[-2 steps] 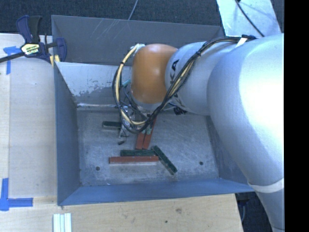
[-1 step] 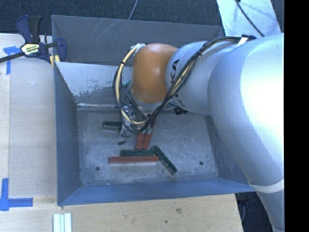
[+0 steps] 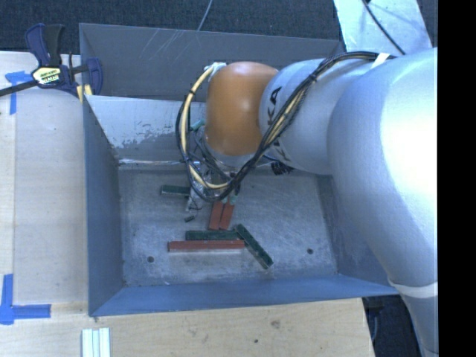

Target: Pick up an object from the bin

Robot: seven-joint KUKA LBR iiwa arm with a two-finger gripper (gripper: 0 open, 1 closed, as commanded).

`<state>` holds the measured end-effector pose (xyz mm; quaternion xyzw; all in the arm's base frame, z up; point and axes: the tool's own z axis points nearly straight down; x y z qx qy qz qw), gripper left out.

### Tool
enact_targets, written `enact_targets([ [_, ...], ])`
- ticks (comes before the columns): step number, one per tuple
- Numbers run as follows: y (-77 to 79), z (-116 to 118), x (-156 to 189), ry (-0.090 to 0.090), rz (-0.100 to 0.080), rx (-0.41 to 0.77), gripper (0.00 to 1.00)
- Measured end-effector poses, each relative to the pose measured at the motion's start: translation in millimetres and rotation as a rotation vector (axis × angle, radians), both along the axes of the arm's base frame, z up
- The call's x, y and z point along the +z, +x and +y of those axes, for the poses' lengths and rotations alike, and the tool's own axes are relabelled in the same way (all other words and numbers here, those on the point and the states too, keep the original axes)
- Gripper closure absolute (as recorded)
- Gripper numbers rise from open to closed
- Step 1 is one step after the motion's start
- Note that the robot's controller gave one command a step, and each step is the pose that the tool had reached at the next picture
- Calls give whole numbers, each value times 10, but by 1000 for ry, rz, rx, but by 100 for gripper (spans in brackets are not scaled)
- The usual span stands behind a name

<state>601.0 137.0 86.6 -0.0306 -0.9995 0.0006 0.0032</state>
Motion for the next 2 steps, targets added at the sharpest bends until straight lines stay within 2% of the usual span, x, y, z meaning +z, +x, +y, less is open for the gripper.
enact_targets([
  [2,35,4,380,3,-12,0,100],
])
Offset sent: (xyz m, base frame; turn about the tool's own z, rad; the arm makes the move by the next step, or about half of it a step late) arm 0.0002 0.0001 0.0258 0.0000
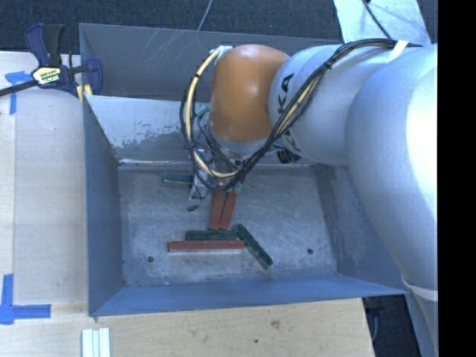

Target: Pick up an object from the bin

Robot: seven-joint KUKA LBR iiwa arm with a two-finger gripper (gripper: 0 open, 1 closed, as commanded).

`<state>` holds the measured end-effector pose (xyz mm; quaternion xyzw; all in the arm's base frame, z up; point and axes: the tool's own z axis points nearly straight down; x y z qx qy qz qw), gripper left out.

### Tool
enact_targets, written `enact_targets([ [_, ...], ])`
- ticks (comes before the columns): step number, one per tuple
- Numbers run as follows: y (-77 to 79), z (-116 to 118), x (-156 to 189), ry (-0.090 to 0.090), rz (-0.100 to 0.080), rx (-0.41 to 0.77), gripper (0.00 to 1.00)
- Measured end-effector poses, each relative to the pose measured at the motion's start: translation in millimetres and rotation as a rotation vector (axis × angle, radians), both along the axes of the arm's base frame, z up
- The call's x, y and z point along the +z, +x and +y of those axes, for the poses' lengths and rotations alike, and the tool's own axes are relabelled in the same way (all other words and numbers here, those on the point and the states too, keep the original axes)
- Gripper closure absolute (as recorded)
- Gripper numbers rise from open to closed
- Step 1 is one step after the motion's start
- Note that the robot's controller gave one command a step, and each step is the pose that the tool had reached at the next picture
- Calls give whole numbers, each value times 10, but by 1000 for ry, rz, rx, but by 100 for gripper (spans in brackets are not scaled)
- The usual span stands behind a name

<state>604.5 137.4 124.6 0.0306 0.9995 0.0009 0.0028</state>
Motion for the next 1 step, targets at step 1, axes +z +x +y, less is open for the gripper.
enact_targets([
  [1,0,-1,84,0,-1,0,100],
])
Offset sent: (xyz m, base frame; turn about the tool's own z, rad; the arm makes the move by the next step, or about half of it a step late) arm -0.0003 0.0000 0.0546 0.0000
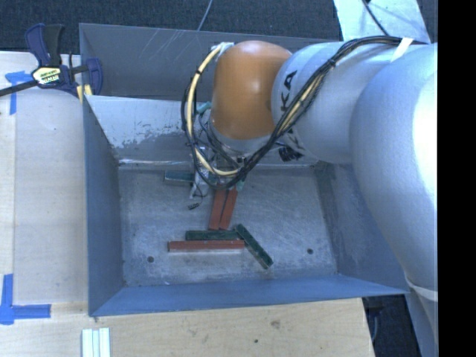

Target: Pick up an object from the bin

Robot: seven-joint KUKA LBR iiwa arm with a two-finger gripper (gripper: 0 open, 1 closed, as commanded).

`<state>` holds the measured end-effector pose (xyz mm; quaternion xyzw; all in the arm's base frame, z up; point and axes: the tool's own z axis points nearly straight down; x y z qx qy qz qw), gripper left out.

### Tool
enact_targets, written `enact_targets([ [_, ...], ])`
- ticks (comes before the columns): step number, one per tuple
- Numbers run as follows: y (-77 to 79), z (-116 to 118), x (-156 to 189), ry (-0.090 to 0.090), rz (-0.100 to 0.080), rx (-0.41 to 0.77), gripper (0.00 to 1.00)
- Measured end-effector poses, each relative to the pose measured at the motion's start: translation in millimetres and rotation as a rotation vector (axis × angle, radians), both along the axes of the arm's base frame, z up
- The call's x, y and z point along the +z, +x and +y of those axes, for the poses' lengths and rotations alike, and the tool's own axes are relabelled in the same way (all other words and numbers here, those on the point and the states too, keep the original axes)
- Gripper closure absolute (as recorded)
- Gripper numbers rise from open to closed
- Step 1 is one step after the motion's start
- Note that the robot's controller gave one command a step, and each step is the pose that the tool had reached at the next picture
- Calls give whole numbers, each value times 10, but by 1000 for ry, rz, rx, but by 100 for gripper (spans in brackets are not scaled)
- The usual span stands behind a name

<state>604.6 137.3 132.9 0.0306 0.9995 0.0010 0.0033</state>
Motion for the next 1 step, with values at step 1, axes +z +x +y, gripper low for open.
enact_targets([
  [1,-12,-4,133,-1,7,0,100],
])
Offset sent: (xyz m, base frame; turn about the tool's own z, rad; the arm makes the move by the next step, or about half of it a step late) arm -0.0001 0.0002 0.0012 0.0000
